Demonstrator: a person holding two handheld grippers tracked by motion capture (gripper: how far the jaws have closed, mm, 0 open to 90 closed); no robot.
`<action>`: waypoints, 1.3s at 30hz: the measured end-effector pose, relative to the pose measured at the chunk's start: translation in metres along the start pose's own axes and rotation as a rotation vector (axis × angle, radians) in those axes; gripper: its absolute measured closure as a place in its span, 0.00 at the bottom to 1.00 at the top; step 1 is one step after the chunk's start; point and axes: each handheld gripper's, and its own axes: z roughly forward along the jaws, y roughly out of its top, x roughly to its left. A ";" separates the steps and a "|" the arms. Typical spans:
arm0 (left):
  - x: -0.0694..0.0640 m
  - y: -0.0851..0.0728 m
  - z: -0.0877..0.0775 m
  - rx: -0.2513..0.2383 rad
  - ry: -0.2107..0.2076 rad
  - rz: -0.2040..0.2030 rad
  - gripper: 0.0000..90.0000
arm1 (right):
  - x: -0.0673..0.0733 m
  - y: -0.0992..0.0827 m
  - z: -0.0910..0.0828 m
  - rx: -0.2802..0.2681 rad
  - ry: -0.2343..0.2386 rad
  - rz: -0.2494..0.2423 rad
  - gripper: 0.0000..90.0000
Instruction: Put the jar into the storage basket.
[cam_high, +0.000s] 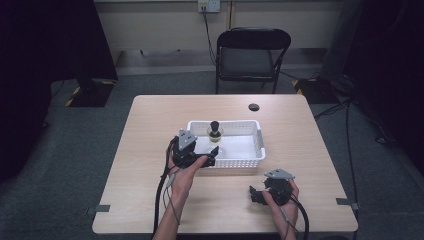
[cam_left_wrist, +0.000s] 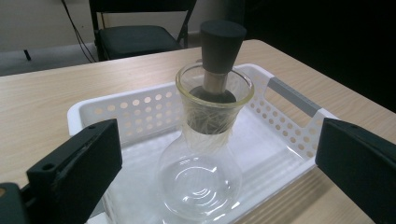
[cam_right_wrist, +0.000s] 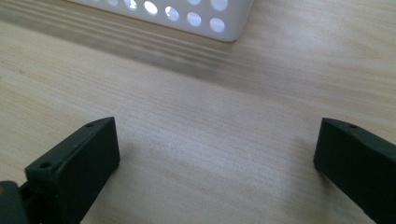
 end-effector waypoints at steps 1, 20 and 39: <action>0.000 0.000 -0.001 -0.002 -0.001 0.000 0.00 | 0.000 0.000 0.000 0.000 0.000 0.000 0.00; -0.009 -0.011 -0.027 -0.034 -0.008 -0.002 0.00 | 0.000 0.000 0.000 0.000 0.000 0.000 0.00; -0.009 -0.035 -0.048 -0.041 -0.020 -0.012 0.00 | 0.000 0.000 0.000 0.000 0.000 0.000 0.00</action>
